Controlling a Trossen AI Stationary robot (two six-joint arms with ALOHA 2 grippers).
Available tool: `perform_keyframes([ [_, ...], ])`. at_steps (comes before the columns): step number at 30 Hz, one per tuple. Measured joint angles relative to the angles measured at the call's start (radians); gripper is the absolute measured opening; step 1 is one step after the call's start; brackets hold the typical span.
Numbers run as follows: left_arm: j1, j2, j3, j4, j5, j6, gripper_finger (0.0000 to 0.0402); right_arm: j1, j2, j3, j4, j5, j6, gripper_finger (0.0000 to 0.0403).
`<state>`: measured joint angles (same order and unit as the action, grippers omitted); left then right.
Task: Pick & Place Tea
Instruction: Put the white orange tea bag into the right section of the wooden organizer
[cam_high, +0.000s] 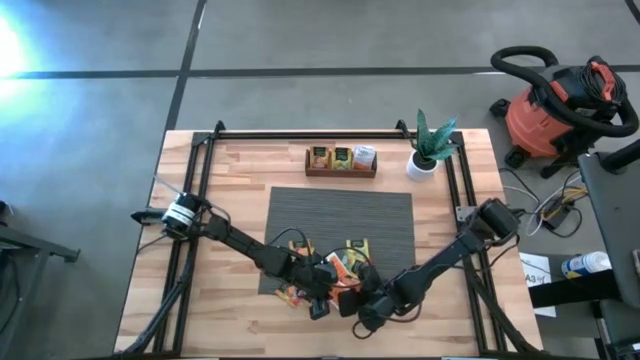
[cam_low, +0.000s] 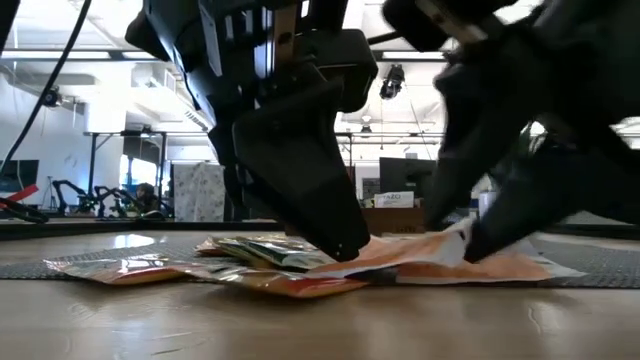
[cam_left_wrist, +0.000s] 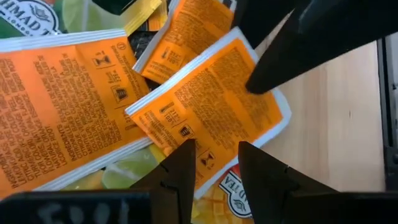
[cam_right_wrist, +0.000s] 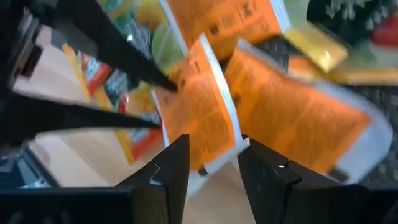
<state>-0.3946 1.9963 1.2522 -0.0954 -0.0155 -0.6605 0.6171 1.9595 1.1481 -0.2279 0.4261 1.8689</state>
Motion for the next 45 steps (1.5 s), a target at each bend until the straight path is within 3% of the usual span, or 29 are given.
perform_keyframes([
  [13, 0.0, 0.006, -0.001, 0.016, 0.021, -0.003, 0.0119, -0.032, 0.001, 0.006, 0.048, -0.053, -0.123, 0.0127],
  [24, 0.0, -0.042, -0.002, -0.018, 0.021, -0.016, 0.0119, -0.034, -0.012, 0.006, 0.039, -0.06, -0.179, 0.0017],
  [28, -0.008, -0.092, -0.002, -0.062, -0.002, -0.038, 0.0119, -0.037, -0.044, 0.006, 0.021, -0.035, -0.178, 0.0009],
  [31, -0.036, -0.157, -0.002, -0.114, -0.13, -0.034, 0.0119, -0.043, -0.093, 0.005, 0.001, 0.02, -0.169, 0.0009],
  [35, -0.115, -0.25, -0.002, -0.176, -0.46, 0.032, 0.0119, -0.073, -0.178, -0.016, -0.009, 0.119, -0.144, 0.0009],
  [38, -0.183, -0.288, -0.002, -0.165, -0.682, 0.17, 0.0119, -0.12, -0.248, -0.033, 0.005, 0.131, -0.15, 0.0009],
  [45, -0.263, -0.293, 0.012, -0.162, -0.936, 0.539, 0.0119, -0.246, -0.338, -0.064, 0.225, 0.069, -0.274, 0.0009],
])
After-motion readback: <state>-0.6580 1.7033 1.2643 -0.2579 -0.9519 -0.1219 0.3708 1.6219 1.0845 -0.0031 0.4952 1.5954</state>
